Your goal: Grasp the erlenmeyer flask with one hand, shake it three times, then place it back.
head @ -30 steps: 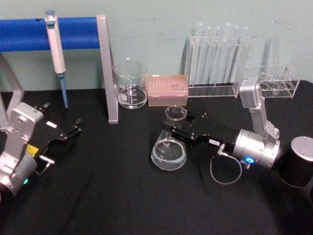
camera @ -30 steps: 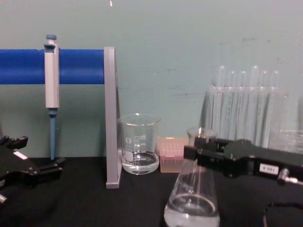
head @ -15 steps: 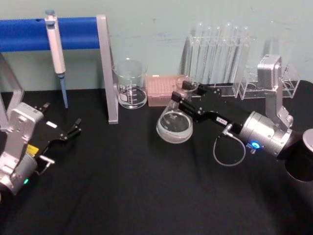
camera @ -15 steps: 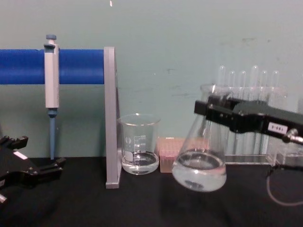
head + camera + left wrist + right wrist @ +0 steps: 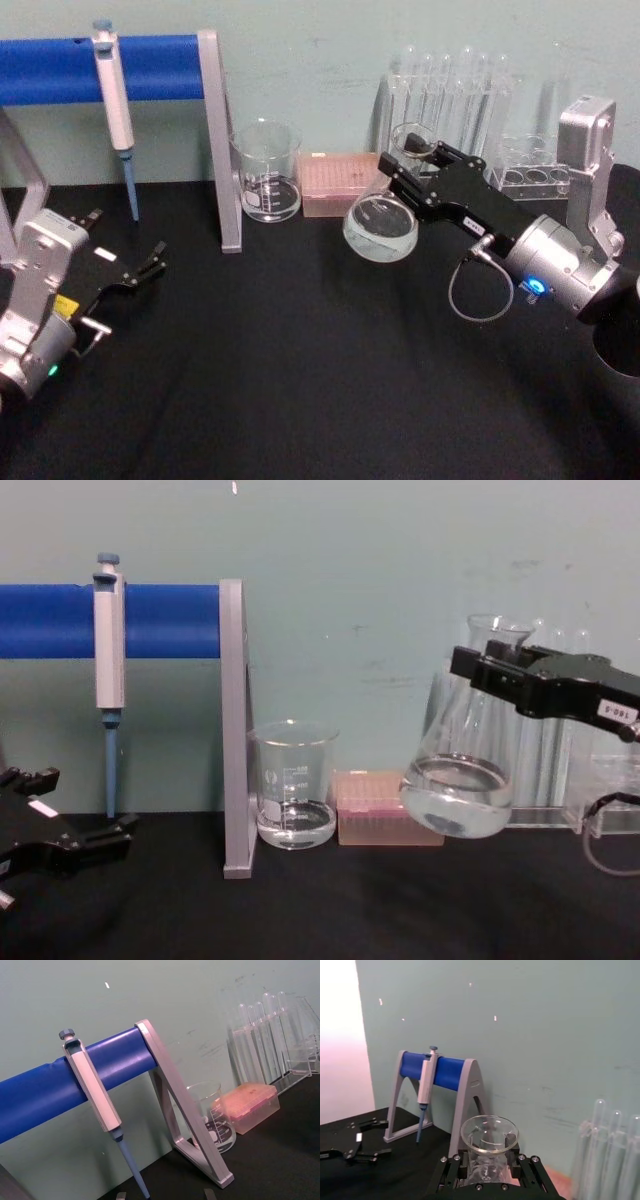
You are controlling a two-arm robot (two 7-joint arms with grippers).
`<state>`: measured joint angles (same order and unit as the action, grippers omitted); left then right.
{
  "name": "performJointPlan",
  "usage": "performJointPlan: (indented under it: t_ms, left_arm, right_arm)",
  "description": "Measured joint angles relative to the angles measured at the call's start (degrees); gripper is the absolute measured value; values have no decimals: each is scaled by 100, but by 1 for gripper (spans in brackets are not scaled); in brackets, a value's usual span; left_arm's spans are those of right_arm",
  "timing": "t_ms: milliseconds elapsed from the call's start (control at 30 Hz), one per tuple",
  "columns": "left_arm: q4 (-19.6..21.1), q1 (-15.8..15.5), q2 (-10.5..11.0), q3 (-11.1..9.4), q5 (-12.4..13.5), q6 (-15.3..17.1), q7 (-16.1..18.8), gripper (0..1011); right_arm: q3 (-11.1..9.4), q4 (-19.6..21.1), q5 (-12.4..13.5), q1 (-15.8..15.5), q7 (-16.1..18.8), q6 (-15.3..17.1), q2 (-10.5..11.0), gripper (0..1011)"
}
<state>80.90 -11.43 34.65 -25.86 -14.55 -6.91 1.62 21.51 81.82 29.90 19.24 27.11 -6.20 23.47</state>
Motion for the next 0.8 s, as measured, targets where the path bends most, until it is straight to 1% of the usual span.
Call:
performJointPlan:
  t_ms: [167, 467, 633, 800]
  left_arm:
    - [0, 0, 0, 0, 0, 0, 0, 1001]
    - [0, 0, 0, 0, 0, 0, 0, 1001]
    - [0, 0, 0, 0, 0, 0, 0, 1001]
    - [0, 0, 0, 0, 0, 0, 0, 1001]
  right_arm:
    - [-88, 77, -83, -89, -129, 44, -61, 457]
    - [-158, 94, -183, -126, -179, 128, -158, 457]
    - [-156, 86, -234, -117, -158, 137, -192, 457]
    - [-71, 36, -300, -50, -11, 114, -225, 457]
